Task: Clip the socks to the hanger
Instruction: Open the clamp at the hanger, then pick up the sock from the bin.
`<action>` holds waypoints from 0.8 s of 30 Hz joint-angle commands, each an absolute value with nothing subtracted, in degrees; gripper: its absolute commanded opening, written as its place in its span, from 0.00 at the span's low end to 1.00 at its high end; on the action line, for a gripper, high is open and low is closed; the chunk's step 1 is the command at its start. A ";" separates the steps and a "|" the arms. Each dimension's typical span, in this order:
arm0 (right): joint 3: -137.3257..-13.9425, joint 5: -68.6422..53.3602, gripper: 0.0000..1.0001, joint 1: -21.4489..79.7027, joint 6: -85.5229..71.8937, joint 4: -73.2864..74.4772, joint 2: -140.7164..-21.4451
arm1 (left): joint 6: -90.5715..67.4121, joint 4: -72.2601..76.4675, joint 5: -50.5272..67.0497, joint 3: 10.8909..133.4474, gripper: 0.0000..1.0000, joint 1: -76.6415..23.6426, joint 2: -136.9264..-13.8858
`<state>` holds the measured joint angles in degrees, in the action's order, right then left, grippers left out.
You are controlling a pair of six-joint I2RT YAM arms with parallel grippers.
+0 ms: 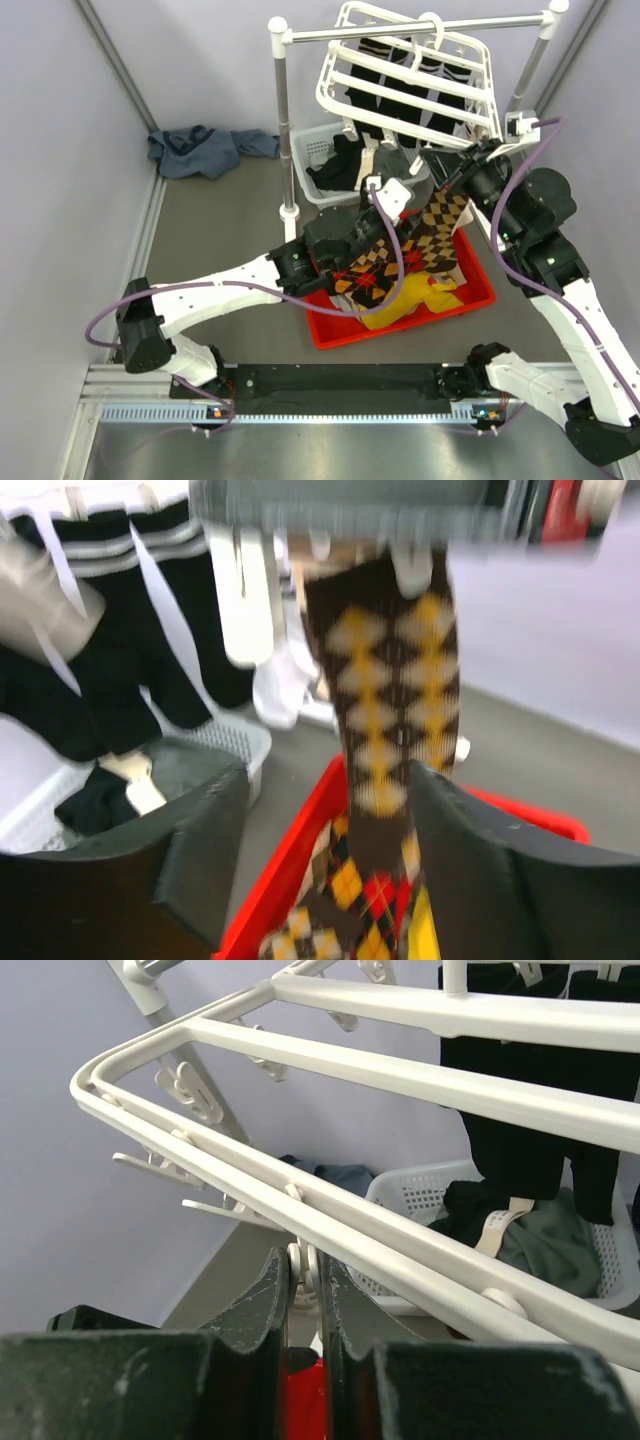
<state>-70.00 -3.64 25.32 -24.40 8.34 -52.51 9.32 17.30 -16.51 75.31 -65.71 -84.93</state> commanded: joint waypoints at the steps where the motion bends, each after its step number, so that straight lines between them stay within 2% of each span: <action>1: -69.61 -1.41 0.02 25.14 -21.89 5.89 -51.59 | 9.32 17.93 -18.37 70.85 0.74 -65.74 -78.93; 6: -69.17 -0.35 0.02 25.14 -20.04 7.03 -51.24 | 8.09 13.38 -19.33 64.52 0.81 -65.74 -75.07; 13: -69.26 2.02 0.03 25.14 -15.83 8.43 -50.36 | 3.09 6.86 -20.21 58.98 0.83 -65.74 -75.49; 19: -69.35 2.90 0.03 25.14 -13.28 9.14 -50.10 | 1.59 6.33 -18.38 58.62 0.75 -63.55 -81.55; 20: -69.26 2.73 0.03 25.22 -13.18 9.23 -50.10 | 1.23 5.81 -16.19 59.06 0.71 -62.07 -82.61; 24: -68.82 2.72 0.04 25.22 -12.39 9.58 -50.01 | 0.17 3.87 -11.79 62.48 0.68 -58.01 -89.27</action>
